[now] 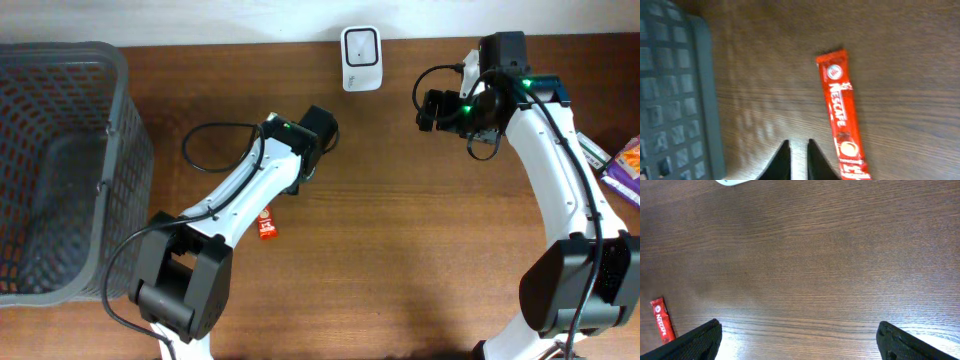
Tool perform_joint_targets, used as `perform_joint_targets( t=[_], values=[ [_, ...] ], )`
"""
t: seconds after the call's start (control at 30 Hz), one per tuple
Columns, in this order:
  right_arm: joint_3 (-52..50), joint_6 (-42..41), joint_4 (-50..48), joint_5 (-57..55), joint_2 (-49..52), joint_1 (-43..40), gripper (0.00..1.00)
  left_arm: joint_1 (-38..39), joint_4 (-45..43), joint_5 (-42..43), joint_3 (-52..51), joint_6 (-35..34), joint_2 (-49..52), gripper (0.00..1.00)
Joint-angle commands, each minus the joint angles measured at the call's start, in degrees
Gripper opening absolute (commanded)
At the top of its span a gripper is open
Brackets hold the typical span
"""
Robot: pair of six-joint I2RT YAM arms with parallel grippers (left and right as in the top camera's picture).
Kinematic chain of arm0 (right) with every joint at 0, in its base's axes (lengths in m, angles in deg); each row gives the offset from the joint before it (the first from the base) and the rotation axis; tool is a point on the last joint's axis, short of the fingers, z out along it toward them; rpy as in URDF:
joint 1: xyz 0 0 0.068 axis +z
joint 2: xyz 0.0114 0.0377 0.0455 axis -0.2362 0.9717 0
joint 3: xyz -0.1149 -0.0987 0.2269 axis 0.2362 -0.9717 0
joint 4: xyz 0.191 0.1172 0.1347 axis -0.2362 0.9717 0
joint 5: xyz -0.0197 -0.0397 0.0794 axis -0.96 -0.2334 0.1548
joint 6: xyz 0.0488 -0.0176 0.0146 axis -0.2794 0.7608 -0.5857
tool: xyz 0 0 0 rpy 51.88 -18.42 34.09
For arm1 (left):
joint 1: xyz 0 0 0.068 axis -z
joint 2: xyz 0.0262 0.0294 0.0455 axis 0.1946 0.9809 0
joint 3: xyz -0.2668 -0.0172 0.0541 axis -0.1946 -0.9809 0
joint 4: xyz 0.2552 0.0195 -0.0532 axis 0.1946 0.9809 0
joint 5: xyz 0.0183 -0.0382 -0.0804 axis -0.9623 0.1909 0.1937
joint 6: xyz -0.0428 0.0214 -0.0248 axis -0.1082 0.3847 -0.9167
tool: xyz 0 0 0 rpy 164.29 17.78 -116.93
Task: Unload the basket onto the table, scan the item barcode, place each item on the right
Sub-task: 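Lower the left gripper onto the red Nescafe stick and grasp it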
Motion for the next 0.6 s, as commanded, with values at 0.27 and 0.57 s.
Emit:
perform_joint_targets(
  t=[0.27,0.57],
  values=[
    [-0.3,-0.4,0.0,-0.3,0.5,0.2,0.99,-12.9,-2.4,30.9,-0.2,-3.1,2.4,0.26],
    [-0.3,-0.4,0.0,-0.3,0.5,0.2,0.99,-14.3,-4.0,30.8,-0.9,-2.7,10.4,0.44]
  ],
)
